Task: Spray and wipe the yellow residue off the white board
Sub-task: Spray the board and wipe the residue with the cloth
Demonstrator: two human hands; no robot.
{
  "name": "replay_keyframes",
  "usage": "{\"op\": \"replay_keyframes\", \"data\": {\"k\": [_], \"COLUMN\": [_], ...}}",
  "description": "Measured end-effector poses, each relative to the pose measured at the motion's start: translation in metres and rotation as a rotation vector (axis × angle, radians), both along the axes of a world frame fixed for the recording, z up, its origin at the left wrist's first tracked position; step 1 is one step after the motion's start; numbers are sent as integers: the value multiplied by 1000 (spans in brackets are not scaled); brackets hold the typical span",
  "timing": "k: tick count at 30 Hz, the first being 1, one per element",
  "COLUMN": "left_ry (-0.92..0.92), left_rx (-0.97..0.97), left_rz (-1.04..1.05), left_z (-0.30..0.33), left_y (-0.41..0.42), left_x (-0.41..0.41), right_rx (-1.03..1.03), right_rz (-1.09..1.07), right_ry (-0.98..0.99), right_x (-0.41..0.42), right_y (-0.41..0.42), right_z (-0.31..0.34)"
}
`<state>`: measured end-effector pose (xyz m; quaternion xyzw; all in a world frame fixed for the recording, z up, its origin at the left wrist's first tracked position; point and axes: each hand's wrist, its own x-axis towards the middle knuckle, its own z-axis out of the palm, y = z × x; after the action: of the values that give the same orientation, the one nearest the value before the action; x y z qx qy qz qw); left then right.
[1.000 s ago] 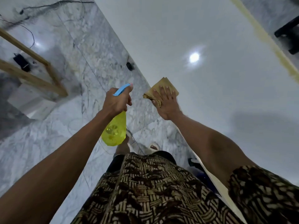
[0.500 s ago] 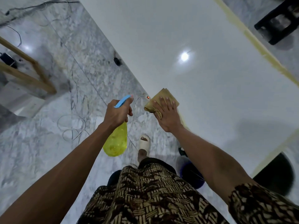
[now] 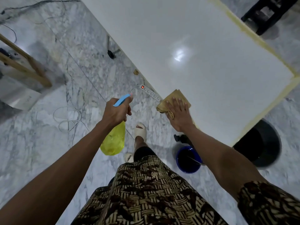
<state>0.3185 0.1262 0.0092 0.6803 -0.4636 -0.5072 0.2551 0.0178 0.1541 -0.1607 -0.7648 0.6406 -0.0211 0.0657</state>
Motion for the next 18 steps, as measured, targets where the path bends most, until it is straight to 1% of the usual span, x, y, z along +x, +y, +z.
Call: {"op": "replay_keyframes", "data": {"k": [10,18], "left_ry": [-6,-23], "left_rx": [26,49], "left_rz": [-146,-169], "left_z": [-3,-10], "left_y": [77,122], "left_x": [-87,-167], "right_rx": [80,67], "right_rz": [-31,-26], "right_ry": [-22,-58], "right_x": [-52,-107], "right_y": [89,179], "right_z": [1,9]}}
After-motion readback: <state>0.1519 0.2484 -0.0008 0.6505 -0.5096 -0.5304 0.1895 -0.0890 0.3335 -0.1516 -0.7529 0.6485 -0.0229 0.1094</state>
